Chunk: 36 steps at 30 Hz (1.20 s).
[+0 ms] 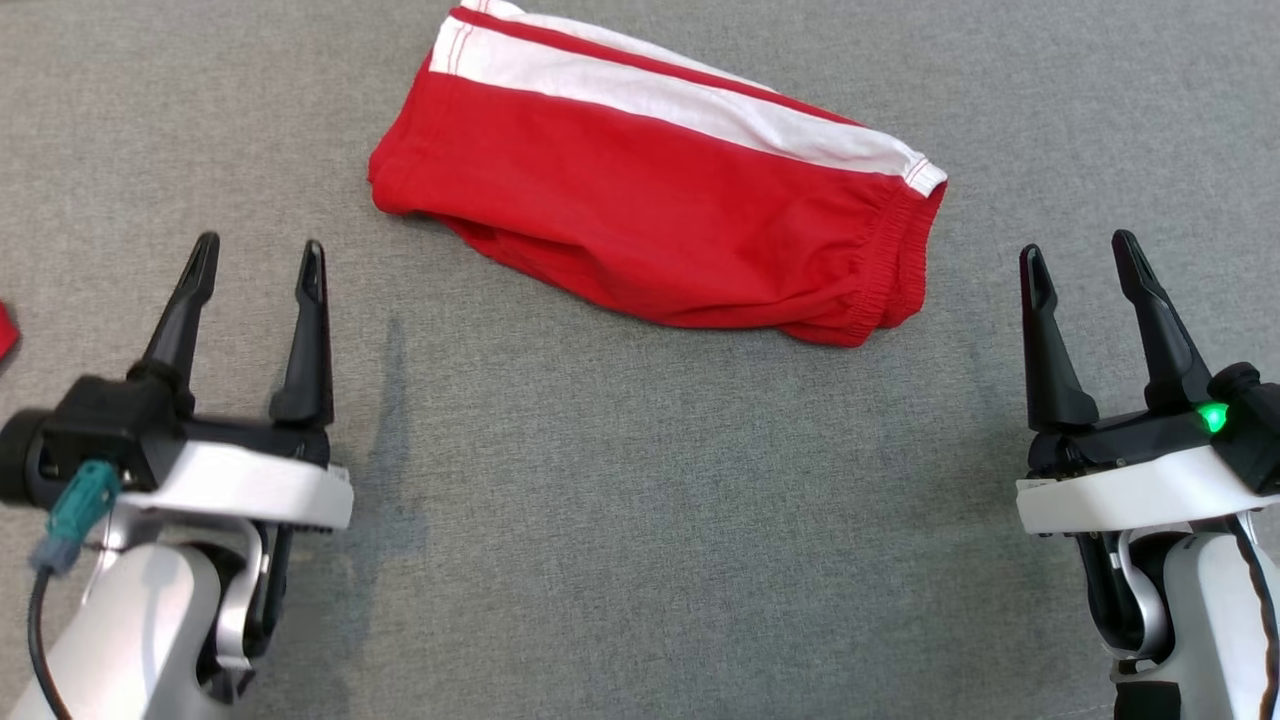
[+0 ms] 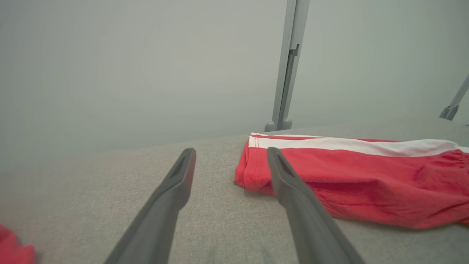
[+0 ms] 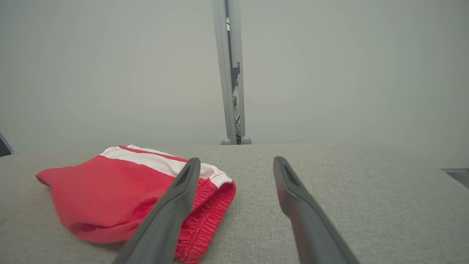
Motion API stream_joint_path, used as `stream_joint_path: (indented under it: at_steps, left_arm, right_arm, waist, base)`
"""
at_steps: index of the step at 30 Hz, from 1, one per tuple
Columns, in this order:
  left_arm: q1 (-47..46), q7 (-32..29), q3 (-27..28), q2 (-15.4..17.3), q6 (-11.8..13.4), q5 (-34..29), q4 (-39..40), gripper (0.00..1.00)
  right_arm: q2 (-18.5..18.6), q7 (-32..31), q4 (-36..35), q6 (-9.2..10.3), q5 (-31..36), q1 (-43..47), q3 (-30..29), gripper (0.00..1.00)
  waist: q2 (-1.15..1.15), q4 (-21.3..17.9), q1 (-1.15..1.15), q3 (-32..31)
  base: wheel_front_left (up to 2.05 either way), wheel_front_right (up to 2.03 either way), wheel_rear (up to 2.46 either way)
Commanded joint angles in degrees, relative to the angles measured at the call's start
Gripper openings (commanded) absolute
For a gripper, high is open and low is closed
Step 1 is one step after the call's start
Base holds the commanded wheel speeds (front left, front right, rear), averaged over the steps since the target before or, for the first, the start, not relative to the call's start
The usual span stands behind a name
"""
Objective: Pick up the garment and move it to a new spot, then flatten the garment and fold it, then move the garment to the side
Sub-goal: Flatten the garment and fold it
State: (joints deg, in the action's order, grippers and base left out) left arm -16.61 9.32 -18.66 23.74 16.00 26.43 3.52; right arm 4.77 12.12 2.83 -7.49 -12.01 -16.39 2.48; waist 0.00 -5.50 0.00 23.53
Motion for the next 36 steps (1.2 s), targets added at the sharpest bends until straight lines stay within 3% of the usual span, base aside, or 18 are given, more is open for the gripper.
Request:
stream_joint_path:
  at_steps: [1,6,8,12,20,26,27,28,29,36]
  left_arm:
    - [-2.2,-0.38,-0.01,0.52,-0.79,0.38,-0.6,1.0]
    - [-7.99,-3.4,-1.64,0.62,-4.06,1.13,-4.6,1.0]
    - [-12.13,-6.65,-3.06,-0.27,-7.44,3.39,-8.59,1.0]
    - [-17.97,-9.95,-4.15,-0.75,-11.24,5.28,-16.4,1.0]
    - [-25.48,-13.94,-4.03,-1.45,-13.87,7.51,-30.47,1.0]
    - [-26.67,-16.3,-4.48,-2.53,-15.21,9.37,-34.78,1.0]
    - [-26.64,-16.94,-4.64,-2.84,-15.73,9.89,-35.37,0.71]
    - [-26.67,-17.01,-4.66,-3.12,-16.35,10.39,-35.55,0.2]
    - [-26.67,-17.44,-4.84,-3.29,-16.86,10.72,-35.95,0.0]
    - [-25.06,-13.2,-3.84,-3.14,-16.76,11.12,-34.79,0.0]
  right_arm:
    - [0.0,-0.24,-0.27,-0.01,0.6,-0.15,-0.04,1.0]
    - [-0.37,0.02,-0.22,-0.01,0.32,-1.1,0.37,1.0]
    - [-0.66,0.35,0.01,-0.01,0.25,-1.63,0.69,1.0]
    - [-1.1,0.87,0.8,-0.01,-0.1,-2.16,1.33,1.0]
    - [-1.59,1.92,2.65,-0.01,-0.99,-2.95,2.26,1.0]
    - [-1.72,2.26,3.54,-0.01,-1.35,-3.01,2.26,1.0]
    - [-1.73,2.34,3.7,-0.01,-1.44,-3.08,2.27,1.0]
    - [-1.73,2.45,3.81,-0.01,-1.56,-3.21,2.29,1.0]
    - [-1.73,2.53,3.92,-0.01,-1.68,-3.34,2.35,1.0]
    - [-1.77,2.84,4.46,-0.01,-2.01,-3.45,2.25,1.0]
  waist:
    - [0.0,-0.32,0.0,0.44]
    - [0.0,-1.65,0.0,1.86]
    - [0.0,-2.72,0.0,2.91]
    - [0.0,-4.43,0.0,4.29]
    - [0.0,-6.63,0.0,5.89]
    - [0.0,-6.62,0.0,6.09]
    - [0.0,-6.57,0.0,6.08]
    - [0.0,-6.52,0.0,6.08]
    - [0.0,-6.47,0.0,6.07]
    - [0.0,-5.85,0.0,5.66]
  base:
    - [0.0,0.0,0.0]
    - [0.0,0.0,0.0]
    - [0.0,0.0,0.0]
    - [0.0,0.0,0.0]
    - [0.0,0.0,0.0]
    - [0.0,0.0,0.0]
    - [0.0,0.0,0.0]
    - [0.0,0.0,0.0]
    - [0.0,0.0,0.0]
    - [0.0,0.0,0.0]
